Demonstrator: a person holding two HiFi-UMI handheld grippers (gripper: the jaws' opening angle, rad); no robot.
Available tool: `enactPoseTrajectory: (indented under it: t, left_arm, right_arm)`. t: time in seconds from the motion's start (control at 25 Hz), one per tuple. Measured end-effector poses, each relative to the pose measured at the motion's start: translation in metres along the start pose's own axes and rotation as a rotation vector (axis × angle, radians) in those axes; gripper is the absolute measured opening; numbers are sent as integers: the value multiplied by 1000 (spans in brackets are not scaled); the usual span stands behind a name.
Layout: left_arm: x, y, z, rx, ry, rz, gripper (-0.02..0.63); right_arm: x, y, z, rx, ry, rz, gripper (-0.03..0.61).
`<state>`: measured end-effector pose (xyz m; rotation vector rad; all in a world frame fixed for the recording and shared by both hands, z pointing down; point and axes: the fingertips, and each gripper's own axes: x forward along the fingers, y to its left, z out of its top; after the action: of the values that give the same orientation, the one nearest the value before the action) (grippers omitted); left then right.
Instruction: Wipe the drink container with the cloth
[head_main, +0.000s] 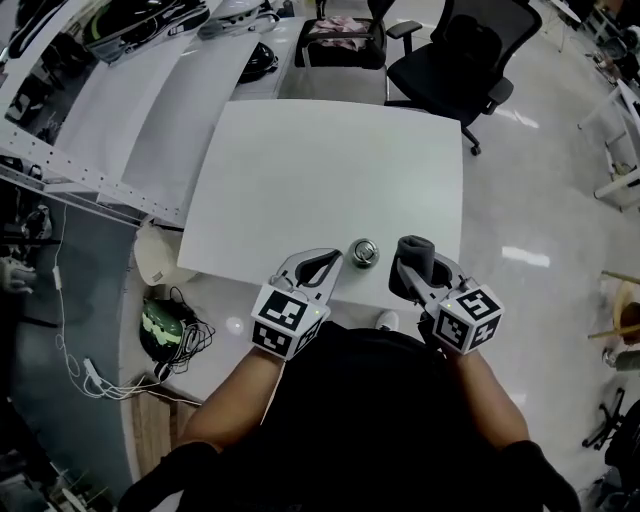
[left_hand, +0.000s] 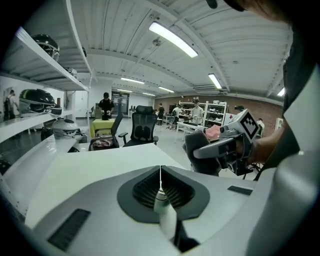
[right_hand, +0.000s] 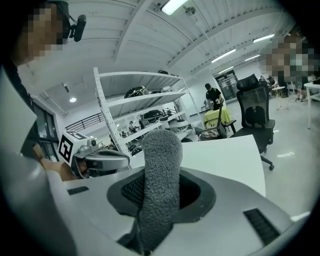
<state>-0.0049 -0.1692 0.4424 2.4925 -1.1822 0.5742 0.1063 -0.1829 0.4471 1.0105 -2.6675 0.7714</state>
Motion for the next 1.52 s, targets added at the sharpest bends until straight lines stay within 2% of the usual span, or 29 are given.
enactPoseTrajectory:
  t: [0.2, 0.36, 0.52, 0.68, 0.76, 0.96, 1.2, 1.52]
  left_arm:
    - [6, -3, -3, 16, 5, 58, 17]
    - [11, -4, -13, 28, 38, 33, 17]
    - [17, 4, -25, 120, 102, -26, 18]
    - [21, 21, -33, 231, 131, -68, 18]
    - [23, 30, -37, 253, 137, -86, 18]
    - [24, 37, -39, 208, 108, -156, 18]
    - [17, 50, -40, 189, 83, -184, 18]
    - [14, 56, -49, 180, 100, -195, 18]
  right_arm:
    - [13, -2, -4, -30, 61, 76, 106]
    - [33, 0, -23, -15, 192, 100, 106]
    - [51, 9, -18, -46, 211, 72, 106]
    - [71, 21, -6, -155, 211, 24, 107]
    - [82, 27, -1, -217, 217, 7, 106]
    - [105, 36, -3, -270, 247, -25, 106]
    - [122, 34, -11, -377, 279, -88, 106]
    - [119, 17, -14, -337, 280, -138, 106]
